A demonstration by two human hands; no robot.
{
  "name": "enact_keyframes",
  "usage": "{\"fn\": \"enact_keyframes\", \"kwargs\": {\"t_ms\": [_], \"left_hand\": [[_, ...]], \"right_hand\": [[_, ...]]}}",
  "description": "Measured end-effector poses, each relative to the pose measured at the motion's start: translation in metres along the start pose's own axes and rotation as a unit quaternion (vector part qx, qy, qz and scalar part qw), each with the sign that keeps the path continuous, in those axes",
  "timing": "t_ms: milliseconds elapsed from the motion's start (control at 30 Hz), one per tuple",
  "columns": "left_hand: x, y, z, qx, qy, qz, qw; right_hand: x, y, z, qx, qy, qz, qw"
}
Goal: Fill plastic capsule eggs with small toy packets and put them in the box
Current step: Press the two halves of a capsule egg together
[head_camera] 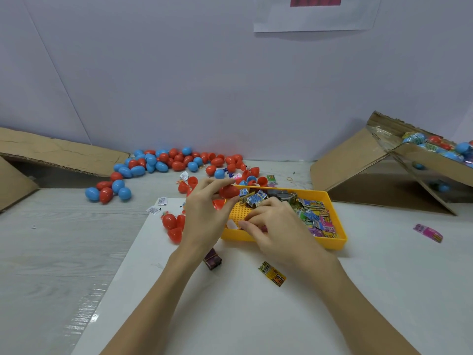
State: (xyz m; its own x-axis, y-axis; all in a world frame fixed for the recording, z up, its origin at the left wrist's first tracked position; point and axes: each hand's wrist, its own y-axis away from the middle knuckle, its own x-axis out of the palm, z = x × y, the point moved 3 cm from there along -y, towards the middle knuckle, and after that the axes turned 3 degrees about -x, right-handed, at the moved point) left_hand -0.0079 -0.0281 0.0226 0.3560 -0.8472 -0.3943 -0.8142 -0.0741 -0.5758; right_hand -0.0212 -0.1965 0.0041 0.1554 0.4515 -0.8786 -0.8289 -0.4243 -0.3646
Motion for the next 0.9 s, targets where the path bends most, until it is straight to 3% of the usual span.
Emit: {"fn": "enact_keyframes", "kwargs": {"t_ms": [100,233,367,533,600,700,800,900], "left_hand": [[0.001,0.000,0.001,-0.002,-0.004,0.007,1.000],[0.001,0.000,0.002,-0.007,-0.005,0.008,1.000],[-0.001,-0.001,0.001,-0.007,0.004,0.007,1.000],[0.001,0.000,0.001,-0.008,0.001,0.008,1.000],[0.000,-0.001,-0.001,-0.009,0.012,-0.001,1.000],[-0.002,-0.002,-0.005,-0.019,0.037,-0.005,0.999],[0.001,-0.001,-0.007,-0.043,0.046,0.030,0.998],[0.005,0.003,-0.011,-0.072,0.058,0.069,0.993]], "right_hand": [[-0.001,0.000,0.000,0.008,0.019,0.010,1.000],[-0.005,-0.001,-0.001,0.052,-0.050,0.047,0.996],[-0.007,-0.003,-0.001,0.046,-0.019,0.071,0.996],[-0.007,-0.005,-0.001,0.037,0.004,0.021,0.999],[-0.012,-0.003,-0.002,0.039,-0.067,-0.057,0.995],[-0.021,0.000,-0.006,0.099,-0.247,-0.155,0.951],[-0.023,0.001,-0.010,0.132,-0.356,-0.144,0.914],[-0.023,0.002,-0.011,0.143,-0.394,-0.135,0.898]]}}
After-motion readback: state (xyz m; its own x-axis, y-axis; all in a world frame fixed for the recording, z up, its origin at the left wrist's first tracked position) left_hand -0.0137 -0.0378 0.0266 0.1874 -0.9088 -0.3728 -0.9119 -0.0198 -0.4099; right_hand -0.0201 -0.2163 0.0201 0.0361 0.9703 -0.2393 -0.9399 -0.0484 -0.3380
